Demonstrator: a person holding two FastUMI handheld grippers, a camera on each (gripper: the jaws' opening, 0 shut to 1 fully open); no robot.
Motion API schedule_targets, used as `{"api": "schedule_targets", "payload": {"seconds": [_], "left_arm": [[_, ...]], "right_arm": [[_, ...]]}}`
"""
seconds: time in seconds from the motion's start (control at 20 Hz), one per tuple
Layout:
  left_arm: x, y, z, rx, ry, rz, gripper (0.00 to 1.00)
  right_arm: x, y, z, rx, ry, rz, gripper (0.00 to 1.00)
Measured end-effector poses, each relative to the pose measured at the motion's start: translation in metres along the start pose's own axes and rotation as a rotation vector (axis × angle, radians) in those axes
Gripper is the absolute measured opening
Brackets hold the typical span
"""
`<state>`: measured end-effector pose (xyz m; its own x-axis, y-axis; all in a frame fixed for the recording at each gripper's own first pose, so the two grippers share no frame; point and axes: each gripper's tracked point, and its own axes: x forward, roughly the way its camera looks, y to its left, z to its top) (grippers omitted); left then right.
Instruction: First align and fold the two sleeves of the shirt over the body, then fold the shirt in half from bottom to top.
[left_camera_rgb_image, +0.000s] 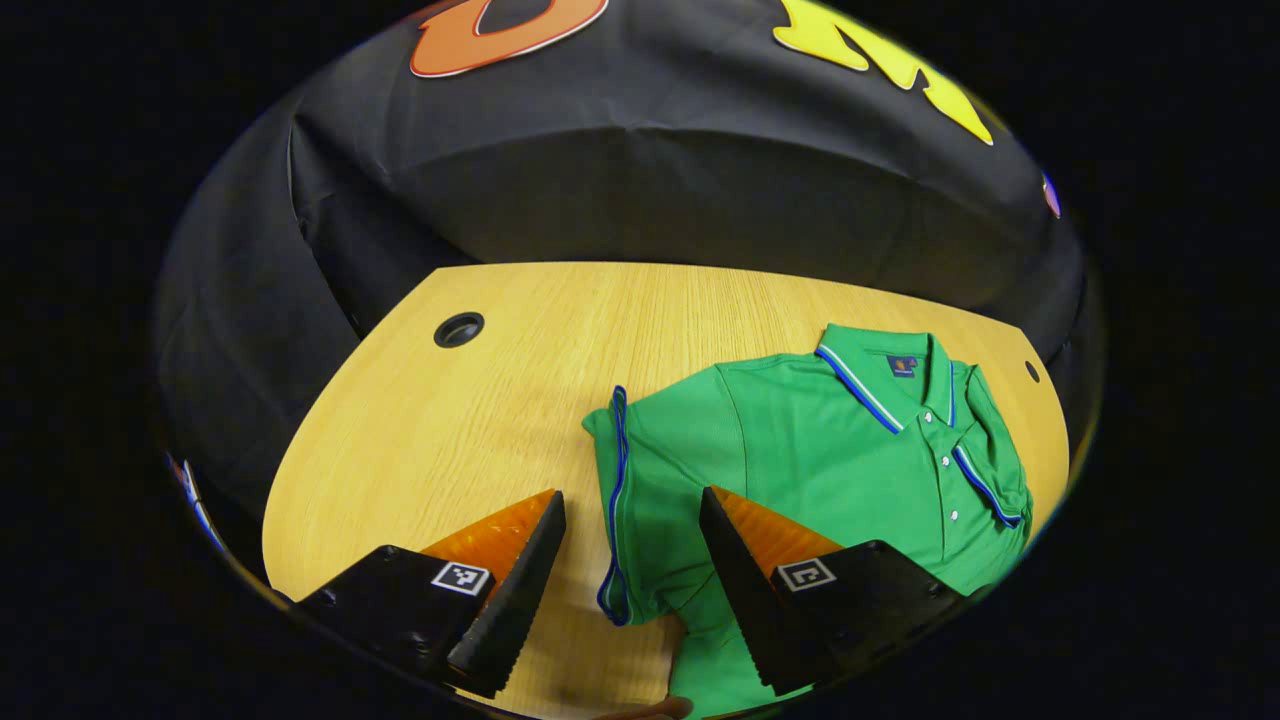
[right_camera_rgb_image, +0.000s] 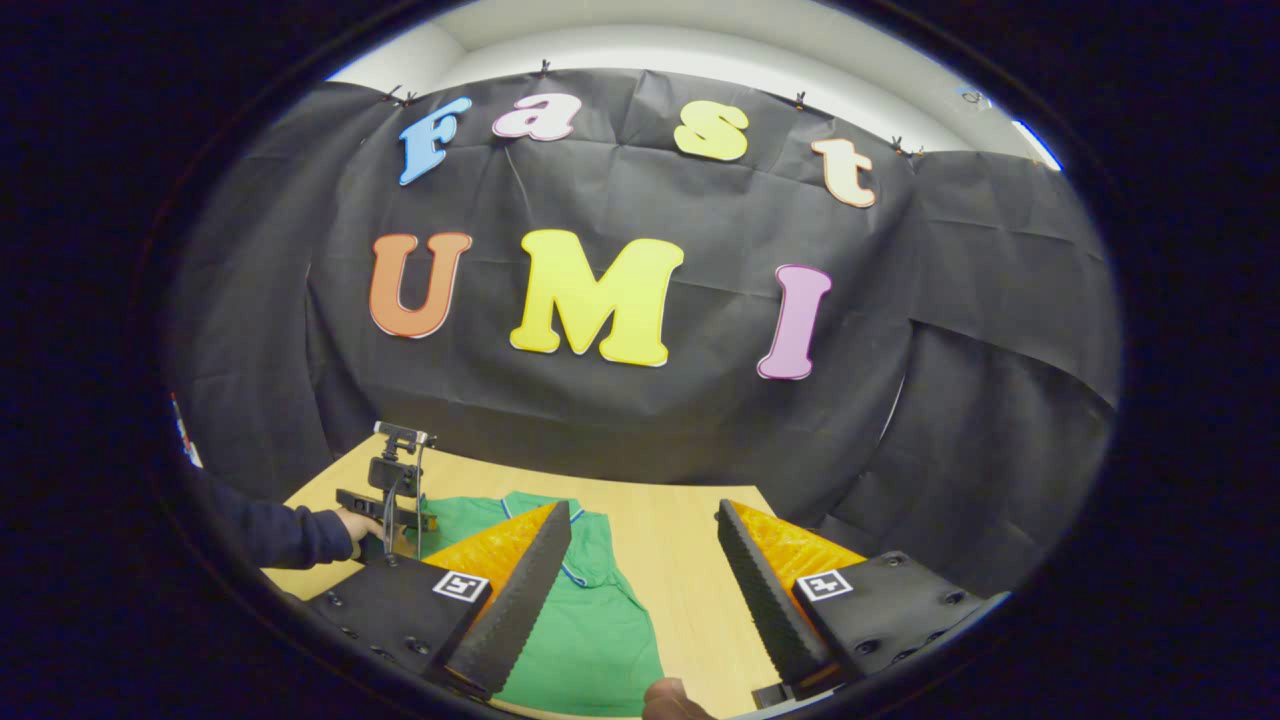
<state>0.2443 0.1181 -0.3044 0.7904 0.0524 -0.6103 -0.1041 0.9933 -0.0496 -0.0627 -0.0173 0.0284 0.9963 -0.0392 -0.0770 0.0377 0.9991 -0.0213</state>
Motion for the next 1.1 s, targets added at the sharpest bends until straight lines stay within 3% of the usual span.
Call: {"api": "schedule_targets", "payload": {"seconds": [0.2,0.25,0.35,0.4,0.5,0.6,0.65,0.95,1.1], "left_arm": [[0.005,0.006,-0.005,-0.083,0.048,-0.007,0.77],[0.006,0.008,-0.006,-0.099,0.059,-0.009,0.78],[0.005,0.008,-0.008,-0.122,0.081,-0.014,0.66],[0.008,0.008,-0.006,-0.115,0.075,-0.023,0.71],[0.009,0.007,-0.006,-0.083,0.083,-0.026,0.58],[0.012,0.01,-0.005,-0.06,0.097,-0.019,0.56],[0.013,0.012,-0.005,-0.052,0.103,-0.015,0.42],[0.016,0.017,-0.003,-0.028,0.152,-0.011,0.07],[0.013,0.015,-0.002,0.003,0.166,-0.024,0.04]], "right_arm": [[0.003,-0.002,-0.014,0.042,0.046,-0.048,0.95],[0.003,-0.001,-0.021,0.054,0.069,-0.052,0.96],[0.003,0.002,-0.026,0.07,0.088,-0.066,0.96],[0.003,0.005,-0.024,0.07,0.083,-0.067,0.97],[0.004,0.009,-0.018,0.054,0.066,-0.061,0.94],[0.007,0.013,-0.014,0.043,0.053,-0.047,0.97],[0.009,0.015,-0.013,0.036,0.049,-0.036,0.97],[0.012,0.007,-0.01,0.046,0.04,-0.021,0.96],[0.013,0.005,-0.013,0.054,0.04,-0.015,0.96]]}}
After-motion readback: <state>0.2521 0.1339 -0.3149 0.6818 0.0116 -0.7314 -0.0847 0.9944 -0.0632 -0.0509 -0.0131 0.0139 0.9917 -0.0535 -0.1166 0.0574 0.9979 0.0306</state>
